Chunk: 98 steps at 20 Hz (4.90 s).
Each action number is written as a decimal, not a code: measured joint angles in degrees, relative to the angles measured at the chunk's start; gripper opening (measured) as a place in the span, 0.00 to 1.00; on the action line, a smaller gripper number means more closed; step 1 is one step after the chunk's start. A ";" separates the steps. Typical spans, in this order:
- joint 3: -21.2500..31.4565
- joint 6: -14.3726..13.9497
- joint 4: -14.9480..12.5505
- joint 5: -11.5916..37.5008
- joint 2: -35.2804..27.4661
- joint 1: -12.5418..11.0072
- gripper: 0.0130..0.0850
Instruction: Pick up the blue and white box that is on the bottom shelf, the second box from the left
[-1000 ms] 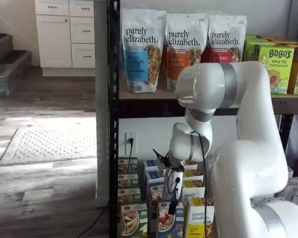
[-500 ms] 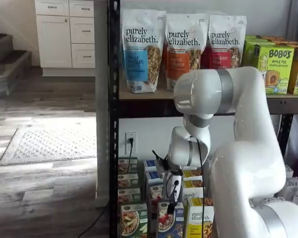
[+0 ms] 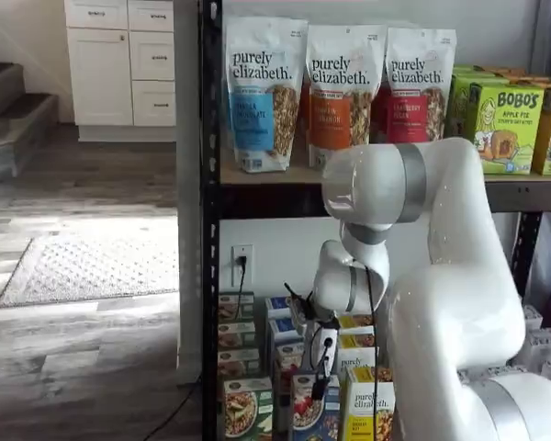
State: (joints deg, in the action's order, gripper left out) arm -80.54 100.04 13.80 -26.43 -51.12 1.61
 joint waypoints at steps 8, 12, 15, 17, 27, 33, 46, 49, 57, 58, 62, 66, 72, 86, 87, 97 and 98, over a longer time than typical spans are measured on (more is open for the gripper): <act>-6.48 -3.44 -4.92 -3.95 -4.19 -1.06 1.00; -9.97 -4.75 -6.41 -7.65 -5.96 -1.17 1.00; -11.42 -5.42 -7.04 -9.13 -6.69 -1.09 1.00; -11.92 -6.16 -7.76 -9.64 -7.00 -0.94 1.00; -11.71 -8.38 -9.39 -8.39 -7.90 -0.01 1.00; -11.22 -7.63 -8.41 -6.26 -8.35 0.12 1.00; -12.02 -7.49 -8.16 -7.03 -8.83 0.18 0.72; -11.94 -7.59 -8.31 -6.83 -8.78 0.15 0.72; -12.28 -7.68 -8.42 -7.68 -8.81 0.12 0.67; -12.34 -7.65 -8.37 -7.86 -8.81 0.12 0.61; -12.50 -7.60 -8.26 -8.42 -8.77 0.15 0.50; -12.23 -7.85 -8.50 -8.43 -8.58 0.20 0.44; -9.65 -9.05 -9.38 -8.57 -6.86 0.71 0.44; 10.88 -7.82 -7.10 -1.35 5.90 1.91 0.44; 12.68 -7.85 -7.10 -1.14 7.17 1.98 0.44; 28.42 -9.09 -6.96 0.33 20.36 3.48 0.44; 29.26 -9.17 -6.88 0.41 21.23 3.62 0.44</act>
State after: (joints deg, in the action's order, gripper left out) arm -51.28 90.87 6.92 -26.03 -29.88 5.22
